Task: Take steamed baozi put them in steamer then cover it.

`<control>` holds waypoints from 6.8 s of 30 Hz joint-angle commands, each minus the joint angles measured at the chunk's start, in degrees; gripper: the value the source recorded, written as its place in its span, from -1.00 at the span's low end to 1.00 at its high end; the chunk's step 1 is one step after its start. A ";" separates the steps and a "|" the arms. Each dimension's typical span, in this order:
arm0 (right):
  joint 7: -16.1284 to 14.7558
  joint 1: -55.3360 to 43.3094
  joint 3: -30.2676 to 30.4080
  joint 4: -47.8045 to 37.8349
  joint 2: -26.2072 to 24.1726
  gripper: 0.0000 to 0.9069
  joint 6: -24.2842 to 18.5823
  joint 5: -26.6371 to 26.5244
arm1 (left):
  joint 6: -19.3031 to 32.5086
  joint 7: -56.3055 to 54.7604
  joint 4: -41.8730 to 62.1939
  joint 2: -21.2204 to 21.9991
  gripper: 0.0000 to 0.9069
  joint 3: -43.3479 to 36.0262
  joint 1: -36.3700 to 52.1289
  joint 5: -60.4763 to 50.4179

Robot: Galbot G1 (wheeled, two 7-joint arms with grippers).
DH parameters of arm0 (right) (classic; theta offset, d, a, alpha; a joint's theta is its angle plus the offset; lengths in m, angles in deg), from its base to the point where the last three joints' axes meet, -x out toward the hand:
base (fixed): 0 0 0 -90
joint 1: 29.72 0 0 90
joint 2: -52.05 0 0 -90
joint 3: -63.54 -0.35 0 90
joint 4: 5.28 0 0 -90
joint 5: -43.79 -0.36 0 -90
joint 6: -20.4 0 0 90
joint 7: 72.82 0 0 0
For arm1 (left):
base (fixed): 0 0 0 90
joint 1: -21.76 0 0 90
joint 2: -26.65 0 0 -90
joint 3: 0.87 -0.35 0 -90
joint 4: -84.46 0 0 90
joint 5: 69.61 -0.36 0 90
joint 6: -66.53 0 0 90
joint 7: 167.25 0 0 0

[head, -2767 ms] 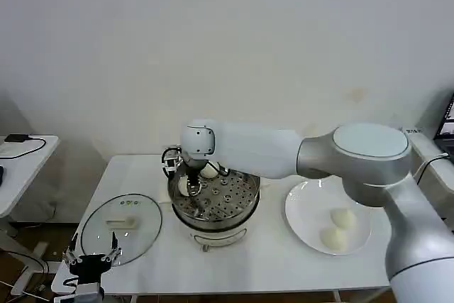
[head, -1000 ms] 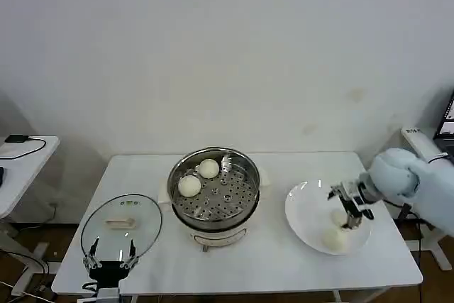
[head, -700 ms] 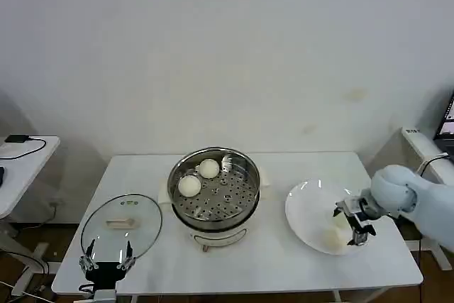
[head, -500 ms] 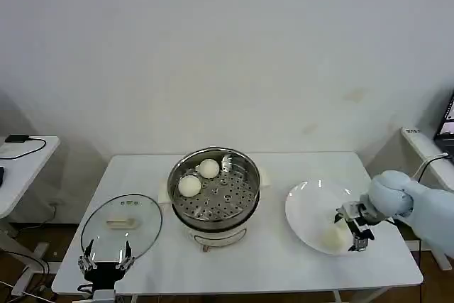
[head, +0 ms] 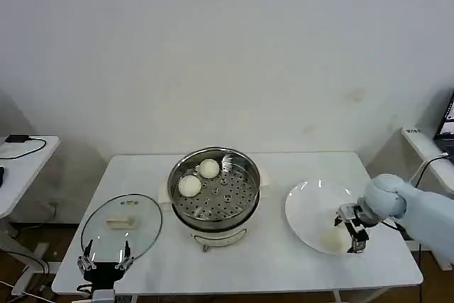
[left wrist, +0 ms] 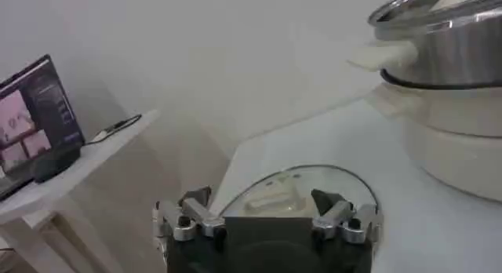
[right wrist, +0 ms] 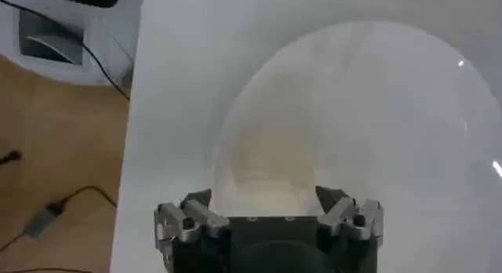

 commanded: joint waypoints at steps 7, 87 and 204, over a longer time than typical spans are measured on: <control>0.61 0.39 -0.18 -1.95 2.03 0.40 0.54 -0.75 | 0.03 -0.01 0.06 0.15 1.00 -0.12 0.07 -0.04; -2.54 -30.99 21.25 -6.18 44.68 0.36 -4.48 -9.42 | -0.11 0.15 -3.76 -0.51 1.00 4.80 -2.79 3.23; 1.05 -6.82 -4.15 -10.61 3.53 0.20 -0.78 0.17 | -1.05 0.40 -4.51 -2.43 1.00 3.36 -2.37 3.26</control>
